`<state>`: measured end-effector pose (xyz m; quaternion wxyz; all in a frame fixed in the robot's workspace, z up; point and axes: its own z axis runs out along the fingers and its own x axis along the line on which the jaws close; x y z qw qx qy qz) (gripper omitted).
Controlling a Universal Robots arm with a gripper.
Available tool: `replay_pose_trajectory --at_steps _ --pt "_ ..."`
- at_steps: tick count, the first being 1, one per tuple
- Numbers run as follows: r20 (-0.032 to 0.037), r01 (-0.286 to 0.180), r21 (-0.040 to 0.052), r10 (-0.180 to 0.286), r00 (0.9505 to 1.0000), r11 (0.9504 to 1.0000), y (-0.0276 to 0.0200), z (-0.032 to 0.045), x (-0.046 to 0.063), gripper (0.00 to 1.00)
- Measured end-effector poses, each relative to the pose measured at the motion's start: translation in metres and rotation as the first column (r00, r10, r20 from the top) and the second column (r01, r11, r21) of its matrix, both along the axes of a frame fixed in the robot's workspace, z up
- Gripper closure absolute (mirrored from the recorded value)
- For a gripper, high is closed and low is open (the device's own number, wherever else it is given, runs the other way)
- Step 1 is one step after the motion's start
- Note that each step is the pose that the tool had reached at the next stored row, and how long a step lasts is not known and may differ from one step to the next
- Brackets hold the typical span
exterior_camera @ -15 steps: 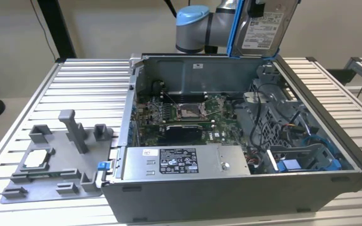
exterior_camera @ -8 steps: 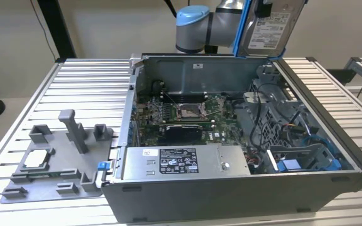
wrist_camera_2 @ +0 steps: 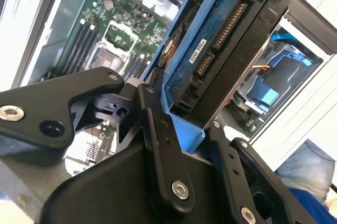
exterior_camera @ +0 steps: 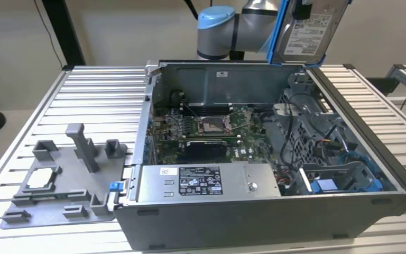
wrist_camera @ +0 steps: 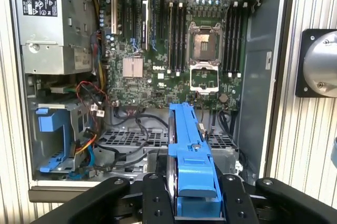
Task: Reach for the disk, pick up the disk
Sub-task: 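Pick up the disk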
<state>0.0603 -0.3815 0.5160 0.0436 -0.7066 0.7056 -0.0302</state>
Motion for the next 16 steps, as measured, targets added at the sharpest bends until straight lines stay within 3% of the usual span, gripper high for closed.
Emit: replay_pose_trajectory --at_steps 9,16 --pt "0.0000 0.000 0.0000 0.000 1.0000 1.0000 -0.0005 0.0000 0.0013 1.00" --pt "0.0000 0.000 0.0000 0.000 1.0000 1.0000 -0.0034 0.0000 0.0013 1.00"
